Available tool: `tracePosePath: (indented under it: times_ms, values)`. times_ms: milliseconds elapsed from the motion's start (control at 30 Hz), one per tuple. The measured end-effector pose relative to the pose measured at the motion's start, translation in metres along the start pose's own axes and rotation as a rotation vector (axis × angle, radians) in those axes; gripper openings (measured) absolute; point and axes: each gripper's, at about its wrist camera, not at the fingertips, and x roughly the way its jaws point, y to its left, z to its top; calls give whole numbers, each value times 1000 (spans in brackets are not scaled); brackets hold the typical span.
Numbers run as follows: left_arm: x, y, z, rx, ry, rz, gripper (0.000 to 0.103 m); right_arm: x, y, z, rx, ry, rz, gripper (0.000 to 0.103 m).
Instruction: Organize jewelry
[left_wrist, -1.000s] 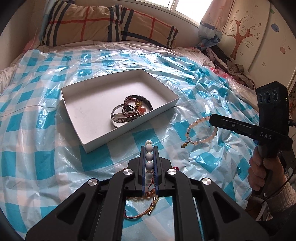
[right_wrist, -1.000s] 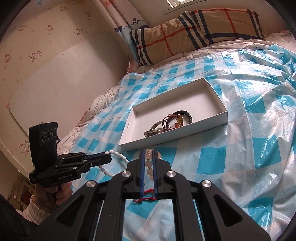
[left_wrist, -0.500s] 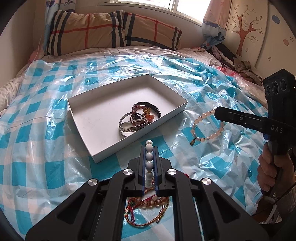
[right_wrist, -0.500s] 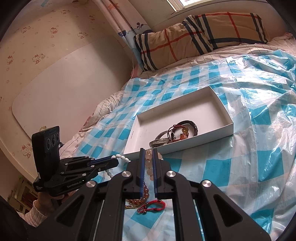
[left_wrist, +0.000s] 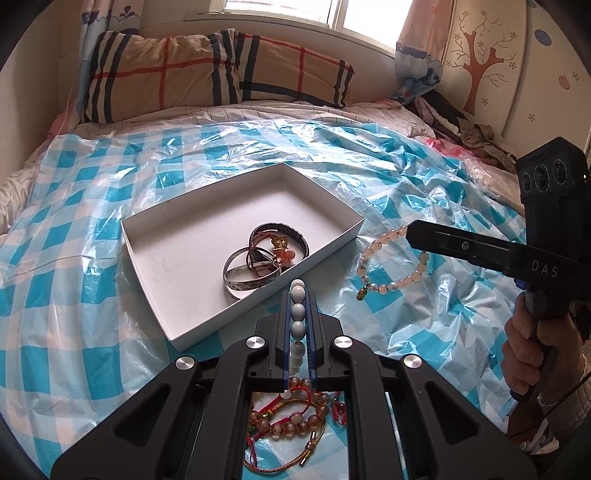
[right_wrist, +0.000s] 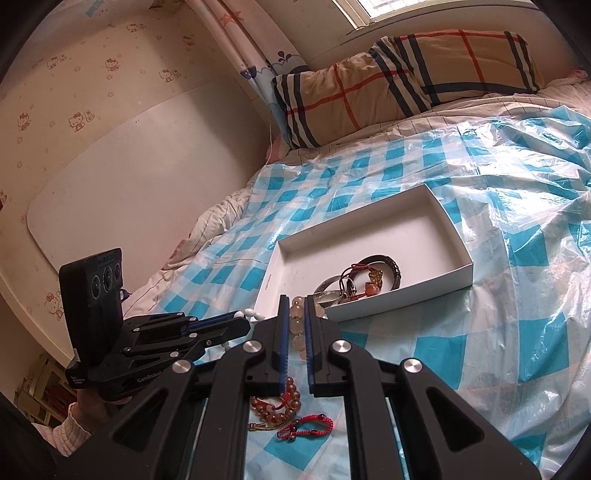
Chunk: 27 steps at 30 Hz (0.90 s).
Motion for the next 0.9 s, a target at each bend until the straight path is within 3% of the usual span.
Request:
tracePosePath:
  times_ms: [900]
  values:
    - [23, 16, 40, -66, -46, -35, 7, 48, -2, 32, -28, -24, 21, 9]
